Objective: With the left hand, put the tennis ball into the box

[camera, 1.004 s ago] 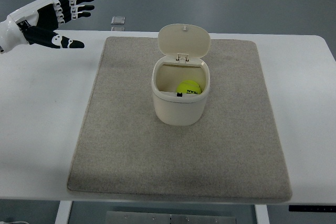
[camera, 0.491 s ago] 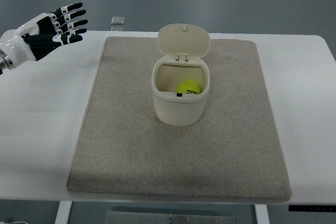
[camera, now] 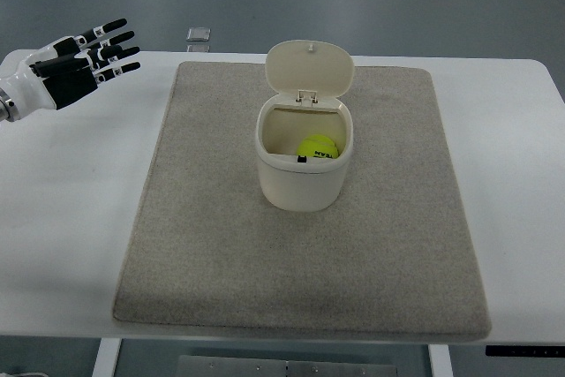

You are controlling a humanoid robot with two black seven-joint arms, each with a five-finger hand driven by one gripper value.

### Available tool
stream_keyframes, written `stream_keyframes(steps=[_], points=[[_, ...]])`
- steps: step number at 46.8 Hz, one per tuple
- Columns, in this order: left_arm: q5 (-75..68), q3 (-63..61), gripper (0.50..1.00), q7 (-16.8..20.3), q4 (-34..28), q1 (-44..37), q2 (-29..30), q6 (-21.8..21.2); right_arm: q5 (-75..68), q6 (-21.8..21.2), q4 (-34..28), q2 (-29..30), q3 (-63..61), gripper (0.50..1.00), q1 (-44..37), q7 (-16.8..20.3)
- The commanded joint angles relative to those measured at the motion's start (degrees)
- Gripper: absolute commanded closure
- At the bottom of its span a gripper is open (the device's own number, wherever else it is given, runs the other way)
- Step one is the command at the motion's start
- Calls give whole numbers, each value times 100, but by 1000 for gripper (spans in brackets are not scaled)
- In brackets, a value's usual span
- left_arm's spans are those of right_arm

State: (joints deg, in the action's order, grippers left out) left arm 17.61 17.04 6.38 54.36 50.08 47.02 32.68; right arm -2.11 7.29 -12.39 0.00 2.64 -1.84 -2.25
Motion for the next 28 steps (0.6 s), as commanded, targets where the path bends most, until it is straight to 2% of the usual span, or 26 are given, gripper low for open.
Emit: stream_keyframes(steps=[1, 6, 28], points=[[462, 1, 508, -321, -40, 2, 0, 194, 0, 1, 0, 0, 0, 599, 0, 6], [683, 28, 508, -550, -127, 20, -35, 232, 0, 1, 0, 0, 0, 599, 0, -3], [683, 204, 508, -603, -365, 11, -158, 232, 0, 1, 0, 0, 0, 599, 0, -3]])
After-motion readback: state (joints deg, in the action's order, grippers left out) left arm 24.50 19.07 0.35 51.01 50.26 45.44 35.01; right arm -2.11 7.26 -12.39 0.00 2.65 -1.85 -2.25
